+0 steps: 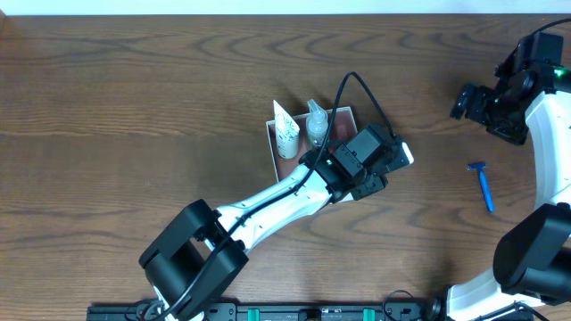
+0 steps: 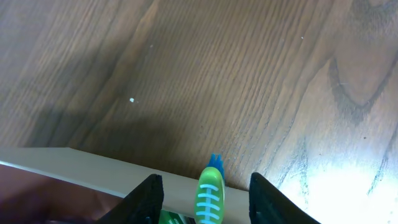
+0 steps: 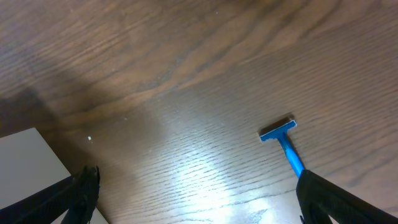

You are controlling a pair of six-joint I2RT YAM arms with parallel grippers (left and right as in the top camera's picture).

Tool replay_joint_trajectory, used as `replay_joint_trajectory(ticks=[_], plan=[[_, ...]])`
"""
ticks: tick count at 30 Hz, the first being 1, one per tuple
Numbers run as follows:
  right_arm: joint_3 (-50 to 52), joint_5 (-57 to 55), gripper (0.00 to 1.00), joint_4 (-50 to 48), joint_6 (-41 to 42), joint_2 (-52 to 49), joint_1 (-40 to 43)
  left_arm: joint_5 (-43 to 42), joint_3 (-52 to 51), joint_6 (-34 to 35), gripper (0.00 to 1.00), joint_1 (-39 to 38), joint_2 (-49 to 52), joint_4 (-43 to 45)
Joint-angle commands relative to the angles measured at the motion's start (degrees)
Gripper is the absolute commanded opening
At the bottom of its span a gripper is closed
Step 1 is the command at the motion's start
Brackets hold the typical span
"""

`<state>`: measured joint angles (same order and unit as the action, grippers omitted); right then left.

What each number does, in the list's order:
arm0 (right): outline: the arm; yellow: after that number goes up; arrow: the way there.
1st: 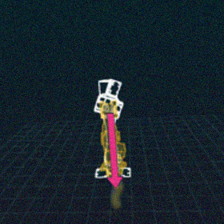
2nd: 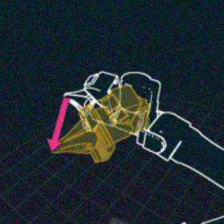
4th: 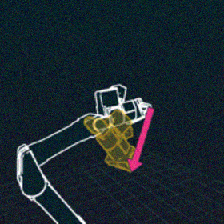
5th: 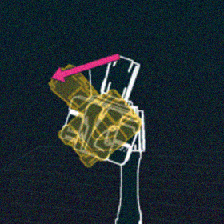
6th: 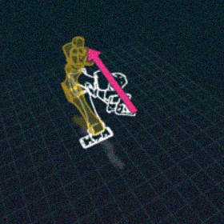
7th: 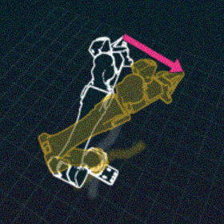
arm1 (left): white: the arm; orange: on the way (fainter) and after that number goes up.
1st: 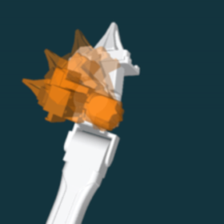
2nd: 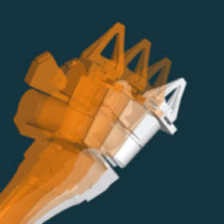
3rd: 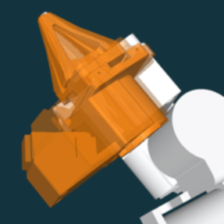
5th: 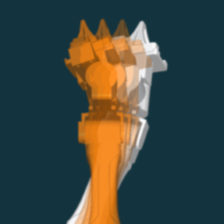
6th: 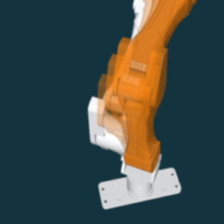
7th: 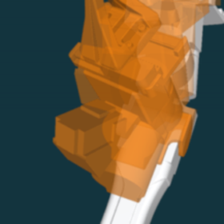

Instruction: Pack container

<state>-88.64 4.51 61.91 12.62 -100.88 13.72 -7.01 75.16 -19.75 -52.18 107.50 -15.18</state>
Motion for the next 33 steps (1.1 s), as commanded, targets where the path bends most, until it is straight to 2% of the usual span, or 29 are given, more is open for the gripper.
replay_joint_trajectory(ticks=[1, 11, 16, 33], plan=[[0.2, 0.2, 0.99, 0.0, 0.6, -0.3, 0.5, -0.1, 0.4, -0.4, 0.41, 0.0, 1.2, 0.1], [0.2, 0.2, 0.99, 0.0, 0.6, -0.3, 0.5, -0.1, 0.4, -0.4, 0.15, 0.0, 1.2, 1.2], [0.2, 0.2, 0.99, 0.0, 0.6, -0.3, 0.5, 0.0, 0.4, -0.4, 0.06, 0.0, 1.2, 1.2], [0.2, 0.2, 0.99, 0.0, 0.6, -0.3, 0.5, 1.9, 0.5, -0.4, 0.06, 0.0, -1.9, 2.4]])
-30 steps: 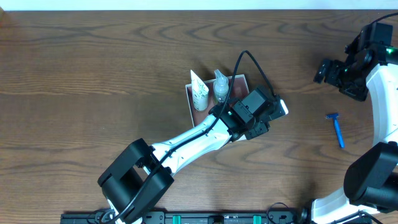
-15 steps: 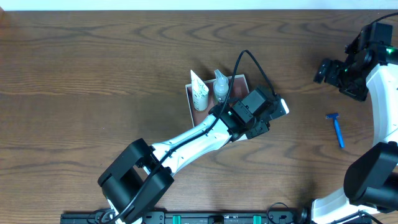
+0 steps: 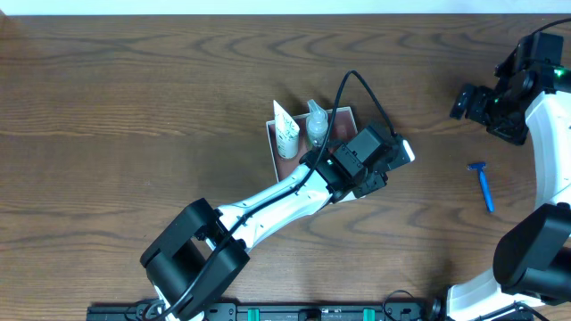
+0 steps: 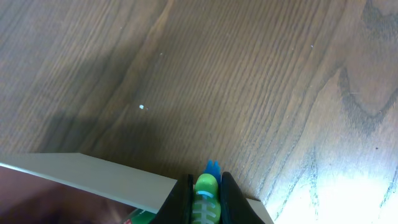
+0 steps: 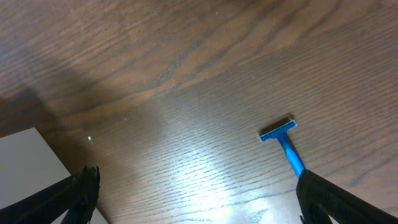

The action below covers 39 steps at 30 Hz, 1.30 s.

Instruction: Pack container

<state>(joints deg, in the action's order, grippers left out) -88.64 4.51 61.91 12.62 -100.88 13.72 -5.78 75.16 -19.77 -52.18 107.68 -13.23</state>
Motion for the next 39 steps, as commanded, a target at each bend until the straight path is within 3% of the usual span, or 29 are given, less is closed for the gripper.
replay_joint_trajectory(ticks=[1, 10, 23, 39], plan=[[0.2, 0.2, 0.99, 0.0, 0.6, -0.3, 0.5, 0.7, 0.5, -0.3, 0.06, 0.0, -2.7, 0.5], [0.2, 0.2, 0.99, 0.0, 0.6, -0.3, 0.5, 5.9, 0.5, -0.3, 0.06, 0.0, -8.4, -0.3], [0.2, 0.2, 0.99, 0.0, 0.6, -0.3, 0.5, 5.8, 0.5, -0.4, 0.06, 0.0, -9.4, -11.1], [0.2, 0.2, 0.99, 0.0, 0.6, -0.3, 0.5, 5.8, 0.5, -0.3, 0.06, 0.0, -9.4, -15.5]])
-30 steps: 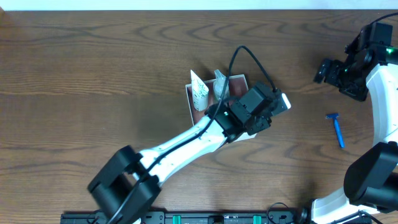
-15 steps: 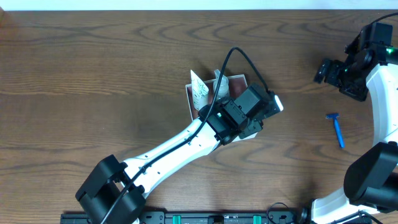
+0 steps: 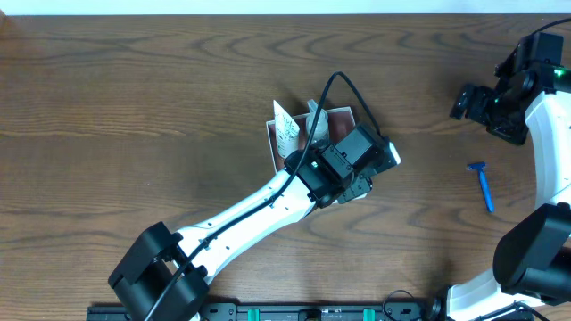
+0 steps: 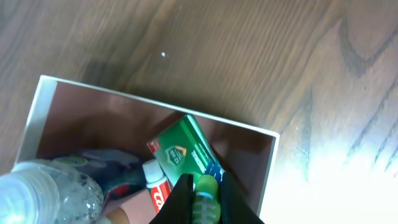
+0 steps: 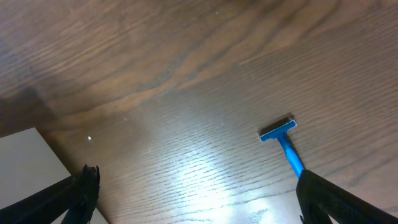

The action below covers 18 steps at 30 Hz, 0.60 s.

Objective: Pack container
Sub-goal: 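Open the left gripper and release the toothbrush in the box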

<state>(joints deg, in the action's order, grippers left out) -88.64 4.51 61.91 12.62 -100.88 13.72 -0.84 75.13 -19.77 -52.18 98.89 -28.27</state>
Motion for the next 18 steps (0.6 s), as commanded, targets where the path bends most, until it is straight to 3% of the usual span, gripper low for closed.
replay_joint_trajectory(ticks=[1, 18], plan=[[0.2, 0.2, 0.99, 0.0, 0.6, -0.3, 0.5, 0.7, 0.5, -0.3, 0.06, 0.0, -0.6, -0.8], [0.2, 0.2, 0.99, 0.0, 0.6, -0.3, 0.5, -0.2, 0.3, 1.1, 0.07, 0.0, -0.4, -2.8]])
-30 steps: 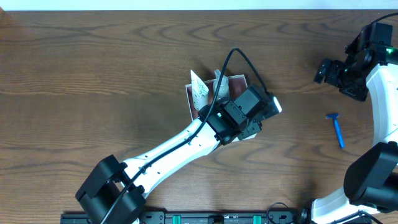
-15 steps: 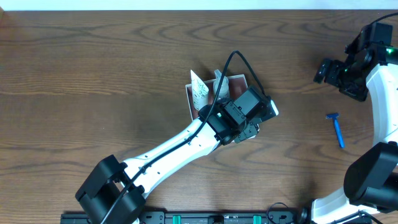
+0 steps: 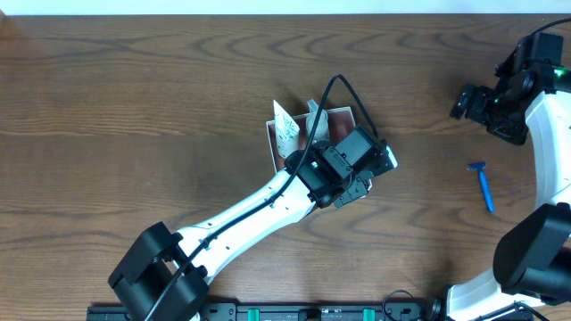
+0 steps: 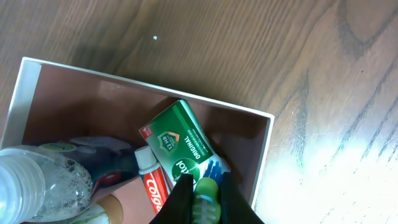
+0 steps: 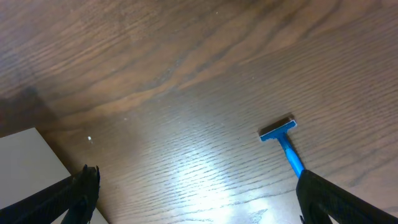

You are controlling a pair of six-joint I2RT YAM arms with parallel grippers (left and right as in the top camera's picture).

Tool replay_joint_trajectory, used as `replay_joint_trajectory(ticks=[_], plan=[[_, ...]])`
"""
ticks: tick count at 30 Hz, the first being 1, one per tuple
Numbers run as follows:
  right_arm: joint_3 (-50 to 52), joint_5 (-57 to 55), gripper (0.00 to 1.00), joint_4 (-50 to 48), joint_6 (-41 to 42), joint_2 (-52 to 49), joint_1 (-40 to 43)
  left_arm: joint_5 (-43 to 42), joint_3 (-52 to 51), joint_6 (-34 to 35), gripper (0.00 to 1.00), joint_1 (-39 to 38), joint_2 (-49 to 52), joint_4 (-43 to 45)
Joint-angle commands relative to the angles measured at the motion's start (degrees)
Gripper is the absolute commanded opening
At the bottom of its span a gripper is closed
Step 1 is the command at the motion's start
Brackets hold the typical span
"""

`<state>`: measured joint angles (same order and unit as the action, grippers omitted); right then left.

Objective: Pack container
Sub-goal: 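Open the left gripper and release the toothbrush in the box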

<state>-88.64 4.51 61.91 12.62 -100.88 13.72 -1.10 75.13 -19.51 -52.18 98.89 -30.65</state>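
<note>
The container (image 4: 266, 134) is a small open box with pale walls and a reddish floor, mid-table in the overhead view (image 3: 270, 143). Inside lie a green carton (image 4: 180, 146), a red-and-white toothpaste tube (image 4: 152, 180), a clear bottle (image 4: 37, 180) and a white tube (image 3: 285, 129). My left gripper (image 4: 204, 193) is shut on a green and blue toothbrush (image 4: 206, 190), held over the box's right end. A blue razor (image 5: 285, 144) lies on the table at the right (image 3: 483, 185). My right gripper (image 5: 196, 199) stands wide open above the table, left of the razor.
The dark wooden table (image 3: 134, 107) stretches around the box. My left arm (image 3: 259, 205) runs diagonally from the front edge to the box. The right arm's base (image 3: 535, 259) stands at the right edge.
My left gripper, still shut on the toothbrush, has shifted slightly so the box sits a little higher and further left in its view. The right arm and razor are unchanged.
At first my left gripper was open around the toothbrush's head beside the box's wall. Then it was shut on the toothbrush there. Later it held the toothbrush over the box's inside, where it stays now. The right gripper stayed open throughout.
</note>
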Motion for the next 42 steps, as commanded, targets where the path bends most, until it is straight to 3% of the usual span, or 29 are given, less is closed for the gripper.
replay_joint_trajectory(ticks=[1, 7, 26, 29, 36, 38, 41, 42], plan=[[0.2, 0.2, 0.99, 0.0, 0.6, -0.3, 0.5, 0.0, 0.2, 1.2, 0.07, 0.0, -0.4, -0.4], [0.2, 0.2, 0.99, 0.0, 0.6, -0.3, 0.5, 0.0, 0.0, 1.4, 0.15, 0.0, -0.4, -0.4], [0.2, 0.2, 0.99, 0.0, 0.6, -0.3, 0.5, 0.0, 0.0, 1.4, 0.22, 0.0, -0.4, -0.3], [0.2, 0.2, 0.99, 0.0, 0.6, -0.3, 0.5, 0.0, 0.0, 1.4, 0.31, 0.0, -0.4, 0.1], [0.2, 0.2, 0.99, 0.0, 0.6, -0.3, 0.5, 0.1, 0.6, 2.3, 0.34, 0.0, -2.3, 3.8], [0.2, 0.2, 0.99, 0.0, 0.6, -0.3, 0.5, 0.1, 0.9, 4.2, 0.43, 0.0, -4.5, 4.8], [0.2, 0.2, 0.99, 0.0, 0.6, -0.3, 0.5, 0.1, 0.9, 4.4, 0.76, 0.0, -9.4, 5.5], [0.2, 0.2, 0.99, 0.0, 0.6, -0.3, 0.5, 0.2, 0.9, 4.4, 0.79, 0.1, -11.4, 5.4]])
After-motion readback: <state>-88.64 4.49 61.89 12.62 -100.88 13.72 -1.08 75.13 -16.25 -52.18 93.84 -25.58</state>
